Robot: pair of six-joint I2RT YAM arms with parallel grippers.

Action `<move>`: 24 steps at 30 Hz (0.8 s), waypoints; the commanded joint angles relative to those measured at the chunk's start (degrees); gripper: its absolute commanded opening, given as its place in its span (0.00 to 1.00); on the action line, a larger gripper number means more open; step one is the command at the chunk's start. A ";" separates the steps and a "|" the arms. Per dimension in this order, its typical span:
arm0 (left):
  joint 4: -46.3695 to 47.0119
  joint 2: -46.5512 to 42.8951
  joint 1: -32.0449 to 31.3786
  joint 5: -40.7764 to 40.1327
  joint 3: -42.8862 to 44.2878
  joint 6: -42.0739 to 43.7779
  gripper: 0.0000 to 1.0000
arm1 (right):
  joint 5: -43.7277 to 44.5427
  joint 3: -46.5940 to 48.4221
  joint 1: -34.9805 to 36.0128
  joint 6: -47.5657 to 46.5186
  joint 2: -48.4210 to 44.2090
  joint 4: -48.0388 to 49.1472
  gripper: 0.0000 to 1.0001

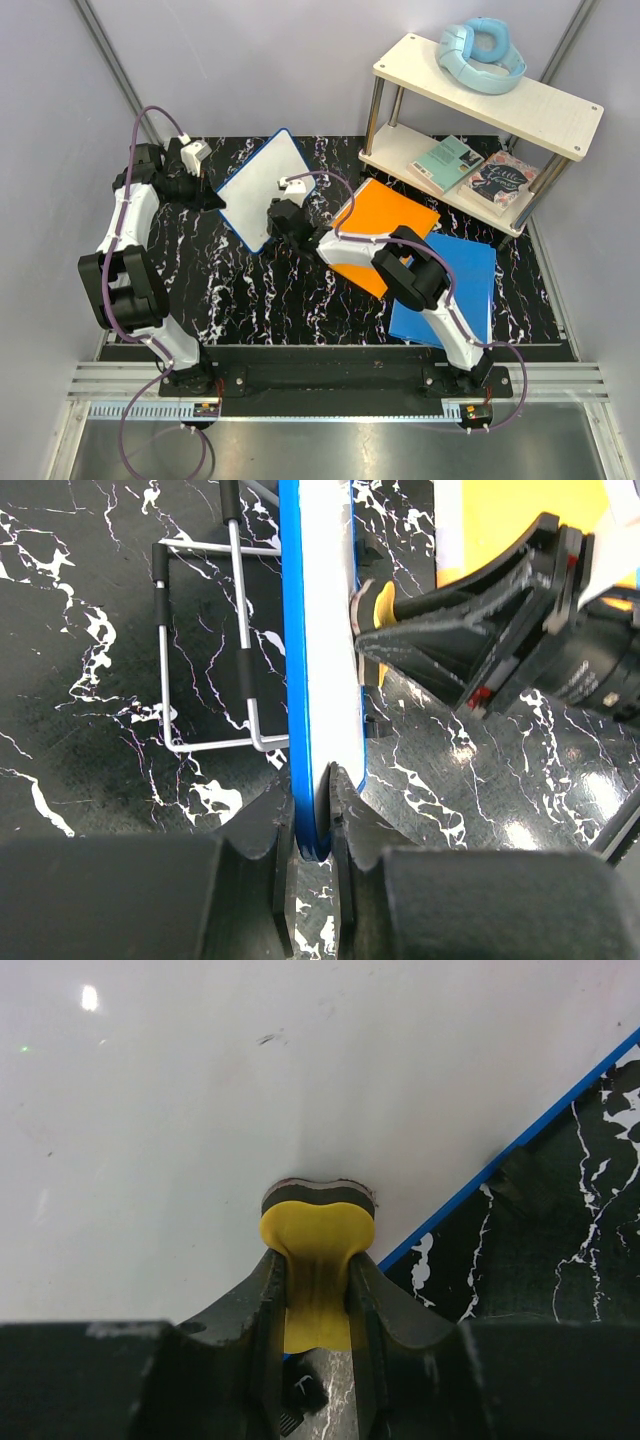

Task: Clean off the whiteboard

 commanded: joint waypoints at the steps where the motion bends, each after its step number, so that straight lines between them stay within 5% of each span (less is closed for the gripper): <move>1: -2.24 2.21 -0.67 -7.58 -0.88 6.13 0.00 | 0.46 0.43 2.71 -3.76 0.74 2.61 0.00; 24: -2.50 2.47 -0.67 -7.67 -1.32 6.22 0.00 | -1.92 3.24 4.82 -5.43 0.57 7.79 0.00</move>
